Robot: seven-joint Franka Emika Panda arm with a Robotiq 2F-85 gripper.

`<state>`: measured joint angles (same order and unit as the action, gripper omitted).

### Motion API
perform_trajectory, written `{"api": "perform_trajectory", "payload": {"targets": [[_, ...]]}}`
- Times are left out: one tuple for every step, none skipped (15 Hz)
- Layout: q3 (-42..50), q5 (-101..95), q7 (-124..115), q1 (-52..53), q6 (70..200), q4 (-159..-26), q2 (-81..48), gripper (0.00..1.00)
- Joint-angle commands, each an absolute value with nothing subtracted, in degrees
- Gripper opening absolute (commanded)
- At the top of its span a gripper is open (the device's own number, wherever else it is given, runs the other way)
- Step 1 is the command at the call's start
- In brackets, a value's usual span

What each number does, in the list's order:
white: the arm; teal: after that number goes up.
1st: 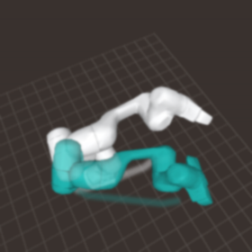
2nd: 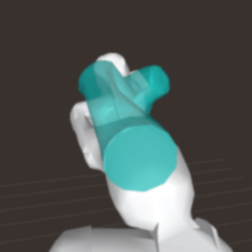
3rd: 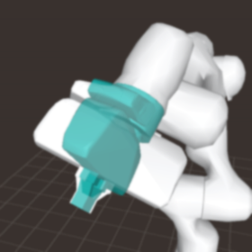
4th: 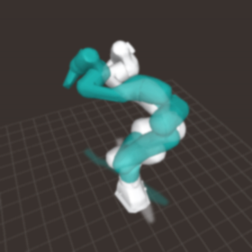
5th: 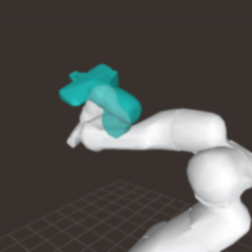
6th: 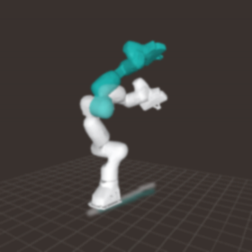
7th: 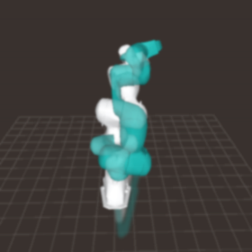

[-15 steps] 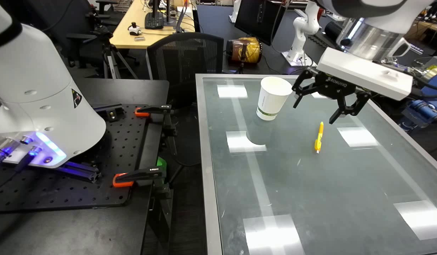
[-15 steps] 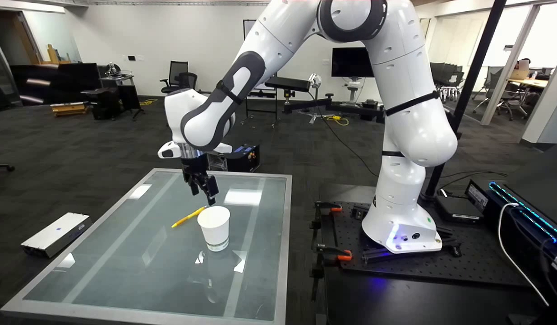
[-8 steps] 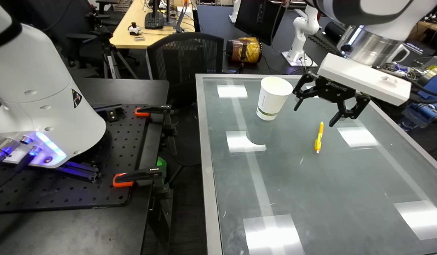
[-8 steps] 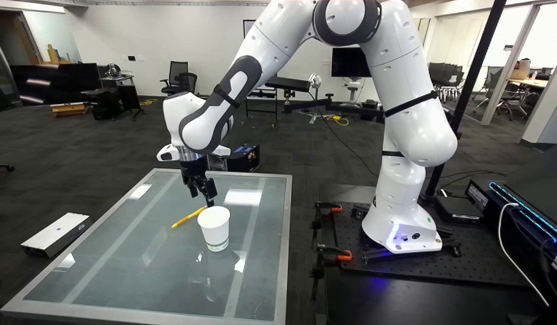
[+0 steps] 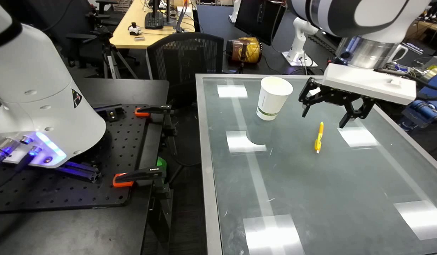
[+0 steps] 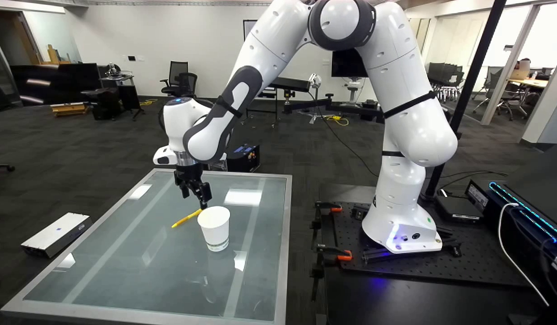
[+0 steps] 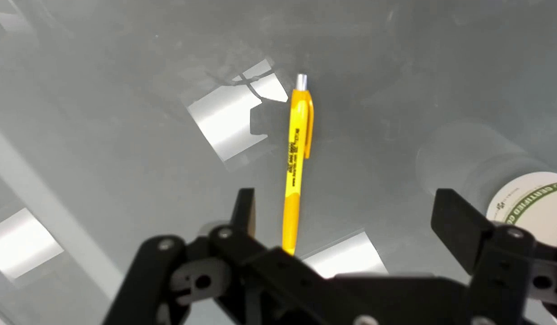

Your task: Put the yellow pen in the cup

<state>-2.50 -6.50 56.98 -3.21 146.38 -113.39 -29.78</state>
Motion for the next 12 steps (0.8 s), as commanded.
{"api": "perform_trajectory", "payload": {"targets": [[-3.63,-7.58,56.69,-4.08,149.31,-111.78,-32.36,1.00],[-3.97,-7.24,57.01,-4.40,149.81,-111.38,-33.11,1.00],[-4.20,-7.05,57.10,-4.59,149.84,-111.06,-33.66,1.00],[-4.35,-7.02,57.17,-4.74,149.97,-110.67,-34.31,1.00],[-4.57,-6.95,57.37,-4.95,149.86,-110.10,-35.00,1.00],[-4.71,-6.96,57.46,-5.12,149.67,-109.59,-35.60,1.00],[-4.70,-7.26,57.59,-5.16,149.58,-109.03,-36.21,1.00],[-4.74,-7.41,57.66,-5.25,149.60,-108.55,-36.71,1.00],[-4.65,-7.68,57.74,-5.29,149.63,-107.91,-37.29,1.00],[-4.68,-7.74,57.93,-5.42,149.54,-107.31,-37.81,1.00],[-4.87,-7.69,58.44,-5.72,149.41,-106.59,-38.38,1.00],[-5.05,-7.62,58.89,-6.02,149.31,-105.88,-38.96,1.00]]}}
